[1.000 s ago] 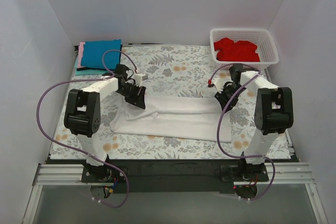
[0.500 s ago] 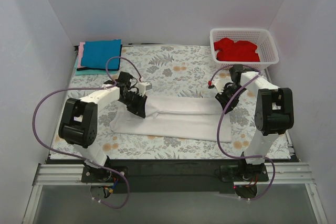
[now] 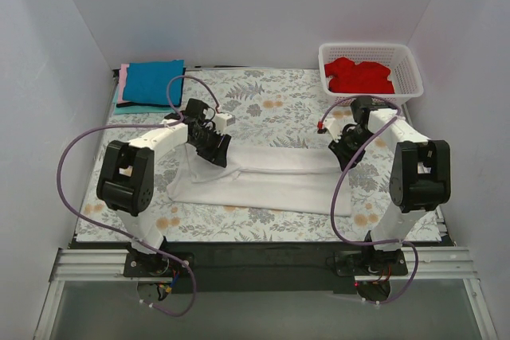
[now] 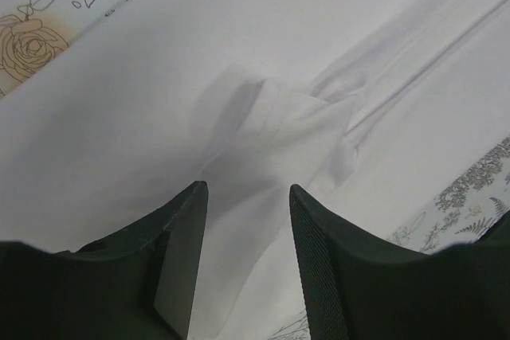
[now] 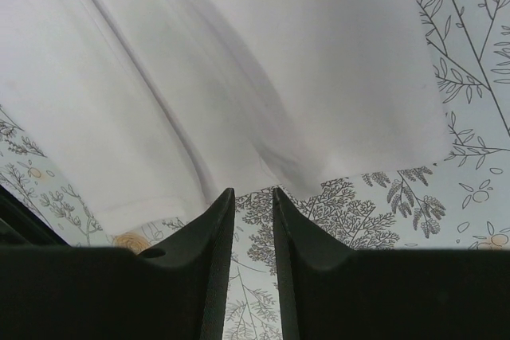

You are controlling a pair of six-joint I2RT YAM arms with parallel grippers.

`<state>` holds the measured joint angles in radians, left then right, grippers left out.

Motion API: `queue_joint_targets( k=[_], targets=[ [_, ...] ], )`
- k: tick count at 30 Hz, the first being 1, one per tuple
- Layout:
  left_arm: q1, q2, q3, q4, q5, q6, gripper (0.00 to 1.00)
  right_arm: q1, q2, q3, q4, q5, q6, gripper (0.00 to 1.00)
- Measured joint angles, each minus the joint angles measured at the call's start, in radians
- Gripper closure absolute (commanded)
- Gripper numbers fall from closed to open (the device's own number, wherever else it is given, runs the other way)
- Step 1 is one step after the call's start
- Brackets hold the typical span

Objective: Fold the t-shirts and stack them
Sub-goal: Fold the tshirt

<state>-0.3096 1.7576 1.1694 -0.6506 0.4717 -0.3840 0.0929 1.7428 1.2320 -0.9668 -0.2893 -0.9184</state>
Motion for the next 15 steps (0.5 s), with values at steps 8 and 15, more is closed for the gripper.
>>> queue_joint_targets(
  k=[8, 15],
  targets=[
    [0.000, 0.077, 0.008, 0.020, -0.029, -0.029, 0.52, 0.000, -0.016, -0.037, -0.019, 0.000, -0.012, 0.68],
    [0.000, 0.077, 0.007, 0.027, -0.028, -0.032, 0.51, 0.000, -0.016, -0.026, -0.031, -0.008, -0.012, 0.67]
  ],
)
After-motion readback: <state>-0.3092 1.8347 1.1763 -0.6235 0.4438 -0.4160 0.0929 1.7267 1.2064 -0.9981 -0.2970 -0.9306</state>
